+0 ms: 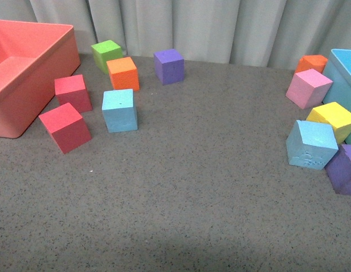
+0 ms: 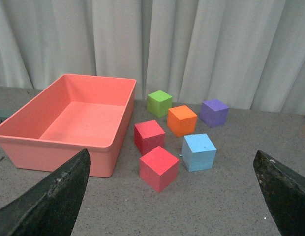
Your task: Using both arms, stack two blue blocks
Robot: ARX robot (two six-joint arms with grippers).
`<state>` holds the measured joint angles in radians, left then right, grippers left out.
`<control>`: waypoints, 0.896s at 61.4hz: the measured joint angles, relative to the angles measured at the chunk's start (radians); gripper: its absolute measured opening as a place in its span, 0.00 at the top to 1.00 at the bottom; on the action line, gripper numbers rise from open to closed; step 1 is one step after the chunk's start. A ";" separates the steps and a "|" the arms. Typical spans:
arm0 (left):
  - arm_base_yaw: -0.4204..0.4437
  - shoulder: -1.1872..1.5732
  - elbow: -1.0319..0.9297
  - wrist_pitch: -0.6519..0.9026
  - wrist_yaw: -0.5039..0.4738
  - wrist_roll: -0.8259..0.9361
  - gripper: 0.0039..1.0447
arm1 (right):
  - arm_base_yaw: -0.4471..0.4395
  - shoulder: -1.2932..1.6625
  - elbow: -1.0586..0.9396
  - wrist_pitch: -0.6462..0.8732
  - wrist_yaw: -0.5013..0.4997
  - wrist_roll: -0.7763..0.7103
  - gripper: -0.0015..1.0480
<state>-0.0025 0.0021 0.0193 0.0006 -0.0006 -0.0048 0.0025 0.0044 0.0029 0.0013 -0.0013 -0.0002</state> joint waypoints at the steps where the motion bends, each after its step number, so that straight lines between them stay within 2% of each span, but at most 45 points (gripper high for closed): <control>1: 0.000 0.000 0.000 0.000 0.000 0.000 0.06 | 0.000 0.000 0.000 0.000 0.000 0.000 0.09; 55: 0.000 0.000 0.000 0.000 0.000 0.000 0.06 | 0.000 0.000 0.000 0.000 0.000 0.000 0.09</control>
<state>-0.0025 0.0021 0.0193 0.0006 -0.0010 -0.0048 0.0025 0.0044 0.0029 0.0013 -0.0013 -0.0002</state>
